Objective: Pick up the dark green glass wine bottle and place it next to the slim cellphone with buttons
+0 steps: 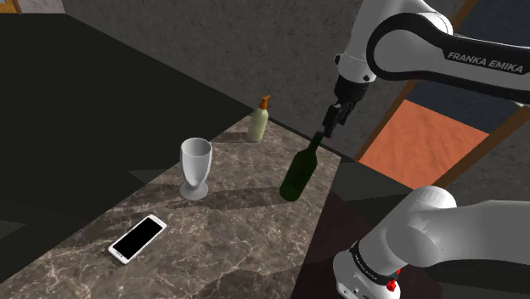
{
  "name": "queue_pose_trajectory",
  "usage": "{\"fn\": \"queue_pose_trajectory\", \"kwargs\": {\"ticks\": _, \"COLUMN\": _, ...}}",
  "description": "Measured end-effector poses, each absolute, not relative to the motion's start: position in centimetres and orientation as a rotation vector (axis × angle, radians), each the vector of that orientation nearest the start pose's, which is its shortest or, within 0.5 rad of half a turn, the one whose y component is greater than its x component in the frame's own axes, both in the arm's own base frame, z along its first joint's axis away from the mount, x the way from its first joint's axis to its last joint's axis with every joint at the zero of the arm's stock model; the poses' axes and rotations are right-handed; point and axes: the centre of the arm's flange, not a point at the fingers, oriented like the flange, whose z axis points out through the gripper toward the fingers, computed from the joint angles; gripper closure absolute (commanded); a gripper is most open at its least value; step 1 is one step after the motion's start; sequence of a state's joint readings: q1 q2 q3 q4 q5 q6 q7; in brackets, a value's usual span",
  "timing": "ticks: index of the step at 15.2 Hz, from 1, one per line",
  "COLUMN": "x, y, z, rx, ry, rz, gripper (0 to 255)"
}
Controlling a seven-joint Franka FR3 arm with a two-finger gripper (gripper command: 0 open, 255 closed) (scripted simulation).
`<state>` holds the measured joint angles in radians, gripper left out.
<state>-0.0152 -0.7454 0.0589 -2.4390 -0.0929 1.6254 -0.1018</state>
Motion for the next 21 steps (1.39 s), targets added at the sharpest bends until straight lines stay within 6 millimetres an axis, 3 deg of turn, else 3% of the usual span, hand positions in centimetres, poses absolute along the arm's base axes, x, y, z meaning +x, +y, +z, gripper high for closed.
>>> {"fn": "queue_pose_trajectory", "kwargs": {"ticks": 3, "x": 33.0, "y": -0.2, "z": 53.7, "rx": -3.227, "ry": -0.242, "rz": 0.107, "gripper": 0}}
{"fn": "queue_pose_trajectory", "kwargs": {"ticks": 8, "x": 36.4, "y": -4.1, "z": 50.6, "rx": -3.116, "ry": -0.301, "rz": 0.055, "gripper": 0}}
{"fn": "queue_pose_trajectory", "kwargs": {"ticks": 15, "x": 36.9, "y": -4.3, "z": 47.0, "rx": -3.104, "ry": -0.307, "rz": 0.048, "gripper": 0}}
{"fn": "queue_pose_trajectory", "kwargs": {"ticks": 21, "x": 36.8, "y": -4.3, "z": 46.5, "rx": -3.104, "ry": -0.308, "rz": 0.047, "gripper": 0}}
